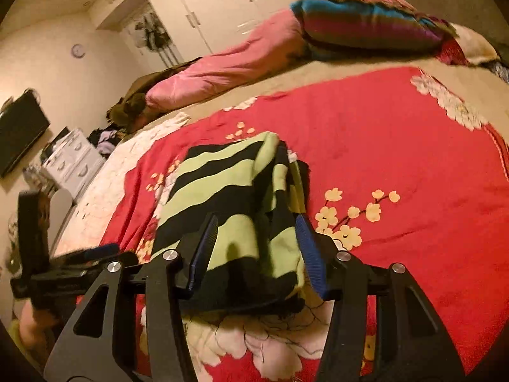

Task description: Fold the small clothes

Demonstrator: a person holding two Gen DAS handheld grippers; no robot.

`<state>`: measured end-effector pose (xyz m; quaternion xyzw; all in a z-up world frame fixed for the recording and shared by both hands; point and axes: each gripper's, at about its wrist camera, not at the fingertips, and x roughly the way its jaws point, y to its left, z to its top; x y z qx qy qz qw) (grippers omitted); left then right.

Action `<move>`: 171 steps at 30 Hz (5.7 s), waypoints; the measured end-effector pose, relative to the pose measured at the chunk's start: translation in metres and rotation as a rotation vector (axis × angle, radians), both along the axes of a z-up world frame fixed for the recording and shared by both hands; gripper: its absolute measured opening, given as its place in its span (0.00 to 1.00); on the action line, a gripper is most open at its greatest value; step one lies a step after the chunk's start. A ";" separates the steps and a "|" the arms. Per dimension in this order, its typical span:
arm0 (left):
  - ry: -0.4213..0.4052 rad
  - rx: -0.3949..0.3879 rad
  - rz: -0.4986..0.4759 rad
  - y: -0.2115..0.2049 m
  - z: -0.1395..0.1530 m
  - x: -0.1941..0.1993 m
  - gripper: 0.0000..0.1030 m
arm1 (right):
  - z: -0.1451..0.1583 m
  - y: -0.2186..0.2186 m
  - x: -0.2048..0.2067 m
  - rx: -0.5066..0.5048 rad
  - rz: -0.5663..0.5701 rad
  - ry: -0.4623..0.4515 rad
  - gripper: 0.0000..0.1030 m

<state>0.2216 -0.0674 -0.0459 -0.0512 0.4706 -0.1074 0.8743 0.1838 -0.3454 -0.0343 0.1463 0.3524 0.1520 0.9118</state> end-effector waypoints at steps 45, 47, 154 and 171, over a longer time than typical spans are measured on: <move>0.063 0.011 0.027 0.000 -0.036 0.026 0.94 | -0.059 -0.016 0.064 0.147 0.054 0.234 0.74; 0.083 -0.033 0.027 0.001 -0.044 0.035 0.94 | -0.069 -0.017 0.070 0.175 0.060 0.269 0.74; -0.207 0.051 0.148 0.062 0.057 -0.103 0.96 | 0.053 0.068 -0.086 -0.241 -0.006 -0.174 0.92; -0.107 0.083 0.146 0.064 0.034 -0.156 0.96 | 0.019 0.070 -0.127 -0.287 0.011 -0.019 0.92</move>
